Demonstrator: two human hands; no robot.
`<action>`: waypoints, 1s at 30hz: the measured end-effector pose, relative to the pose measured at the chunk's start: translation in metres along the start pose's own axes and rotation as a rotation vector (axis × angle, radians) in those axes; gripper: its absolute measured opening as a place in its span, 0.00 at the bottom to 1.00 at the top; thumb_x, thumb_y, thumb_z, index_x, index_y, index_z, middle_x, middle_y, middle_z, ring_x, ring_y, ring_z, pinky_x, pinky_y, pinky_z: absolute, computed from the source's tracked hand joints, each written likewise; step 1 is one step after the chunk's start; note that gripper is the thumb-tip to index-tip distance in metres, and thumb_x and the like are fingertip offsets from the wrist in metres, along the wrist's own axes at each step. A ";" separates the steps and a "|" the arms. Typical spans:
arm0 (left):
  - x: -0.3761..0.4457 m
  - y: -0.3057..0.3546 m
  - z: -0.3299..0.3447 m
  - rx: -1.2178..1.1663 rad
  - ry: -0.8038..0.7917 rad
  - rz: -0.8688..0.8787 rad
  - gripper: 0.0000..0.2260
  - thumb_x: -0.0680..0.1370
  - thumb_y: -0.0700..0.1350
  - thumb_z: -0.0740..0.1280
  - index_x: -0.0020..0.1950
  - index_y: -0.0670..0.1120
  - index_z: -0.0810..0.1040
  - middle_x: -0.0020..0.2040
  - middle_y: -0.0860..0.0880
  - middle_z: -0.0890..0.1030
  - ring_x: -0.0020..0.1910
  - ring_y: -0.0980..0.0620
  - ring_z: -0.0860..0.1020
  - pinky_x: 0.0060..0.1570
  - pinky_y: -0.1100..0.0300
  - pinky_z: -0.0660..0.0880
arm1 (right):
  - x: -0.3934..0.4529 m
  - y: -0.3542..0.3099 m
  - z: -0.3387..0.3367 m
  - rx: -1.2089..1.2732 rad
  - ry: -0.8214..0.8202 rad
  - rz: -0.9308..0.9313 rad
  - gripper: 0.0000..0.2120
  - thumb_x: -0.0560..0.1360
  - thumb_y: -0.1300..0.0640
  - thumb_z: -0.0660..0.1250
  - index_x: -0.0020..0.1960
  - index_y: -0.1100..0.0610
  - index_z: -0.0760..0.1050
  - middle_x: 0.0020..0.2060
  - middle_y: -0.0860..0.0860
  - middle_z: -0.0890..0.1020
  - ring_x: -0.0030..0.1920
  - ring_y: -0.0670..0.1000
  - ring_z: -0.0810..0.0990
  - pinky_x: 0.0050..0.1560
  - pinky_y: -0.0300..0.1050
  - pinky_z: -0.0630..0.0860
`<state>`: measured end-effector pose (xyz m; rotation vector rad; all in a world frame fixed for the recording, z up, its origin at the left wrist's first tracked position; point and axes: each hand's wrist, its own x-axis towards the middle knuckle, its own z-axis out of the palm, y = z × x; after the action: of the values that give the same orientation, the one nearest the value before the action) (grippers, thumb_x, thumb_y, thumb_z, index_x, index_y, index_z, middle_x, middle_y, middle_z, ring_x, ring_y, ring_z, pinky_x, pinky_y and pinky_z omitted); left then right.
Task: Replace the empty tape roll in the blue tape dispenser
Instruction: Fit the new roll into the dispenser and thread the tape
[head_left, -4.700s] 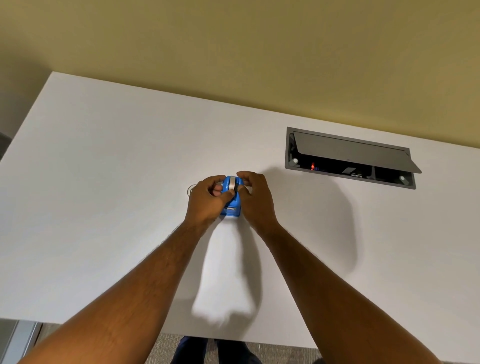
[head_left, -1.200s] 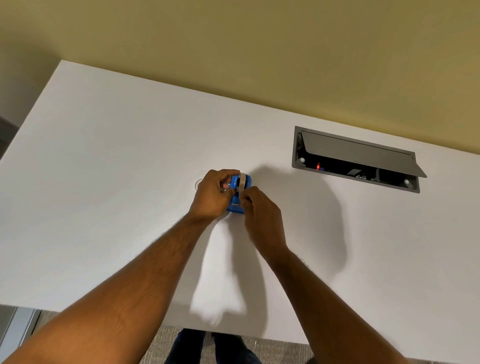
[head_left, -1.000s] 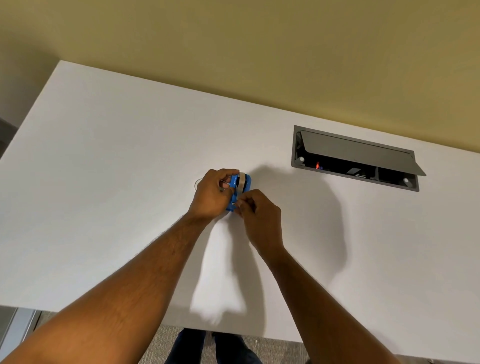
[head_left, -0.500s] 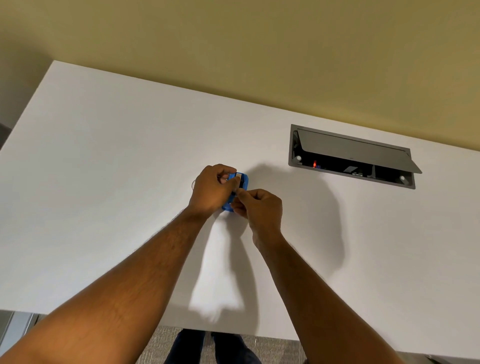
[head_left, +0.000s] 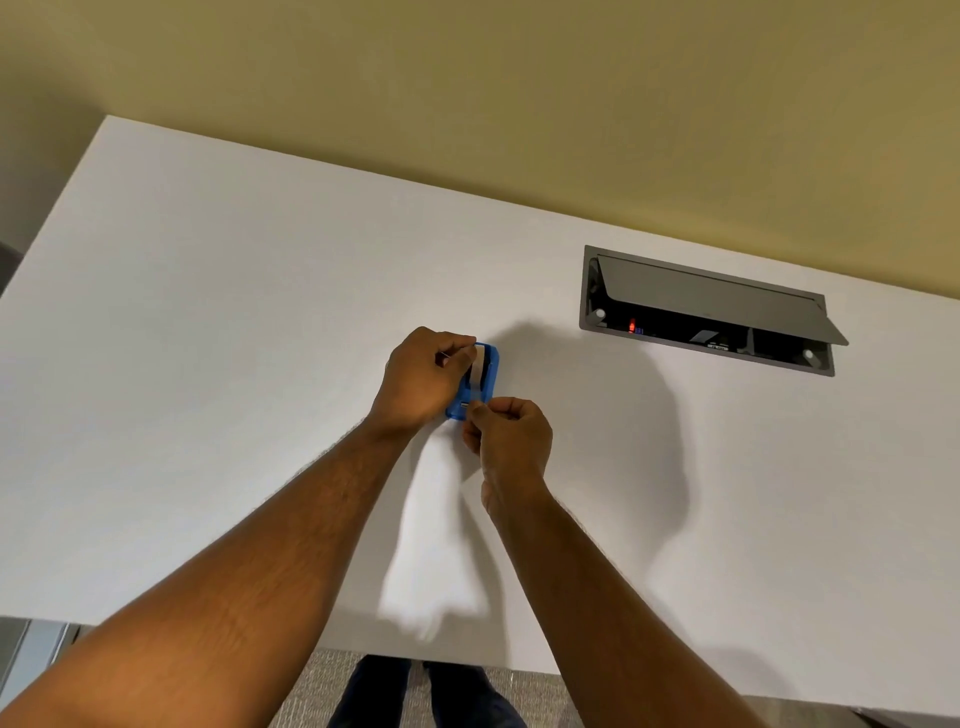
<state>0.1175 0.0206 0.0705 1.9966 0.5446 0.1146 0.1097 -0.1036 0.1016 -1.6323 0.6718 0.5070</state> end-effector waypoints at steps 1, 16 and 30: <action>0.000 -0.001 0.000 0.019 -0.009 0.015 0.10 0.80 0.49 0.66 0.57 0.51 0.84 0.46 0.62 0.79 0.46 0.63 0.78 0.48 0.69 0.71 | -0.001 0.003 0.000 -0.013 0.007 -0.001 0.08 0.72 0.62 0.75 0.47 0.56 0.77 0.40 0.54 0.84 0.34 0.51 0.83 0.43 0.46 0.84; -0.001 -0.005 0.001 0.028 -0.015 -0.024 0.15 0.76 0.53 0.72 0.62 0.52 0.82 0.49 0.60 0.78 0.46 0.61 0.79 0.53 0.58 0.79 | -0.013 0.028 0.001 -0.047 0.035 -0.051 0.07 0.75 0.61 0.73 0.48 0.54 0.76 0.43 0.53 0.83 0.39 0.52 0.83 0.43 0.43 0.83; -0.001 -0.003 0.000 -0.025 -0.008 -0.012 0.13 0.77 0.48 0.72 0.61 0.48 0.83 0.50 0.55 0.79 0.48 0.56 0.80 0.55 0.58 0.79 | -0.001 0.043 0.002 -0.146 0.040 -0.103 0.12 0.76 0.60 0.71 0.57 0.49 0.76 0.50 0.50 0.84 0.49 0.52 0.83 0.57 0.50 0.81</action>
<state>0.1156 0.0212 0.0677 1.9686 0.5468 0.1054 0.0802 -0.1052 0.0708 -1.8087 0.5878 0.4578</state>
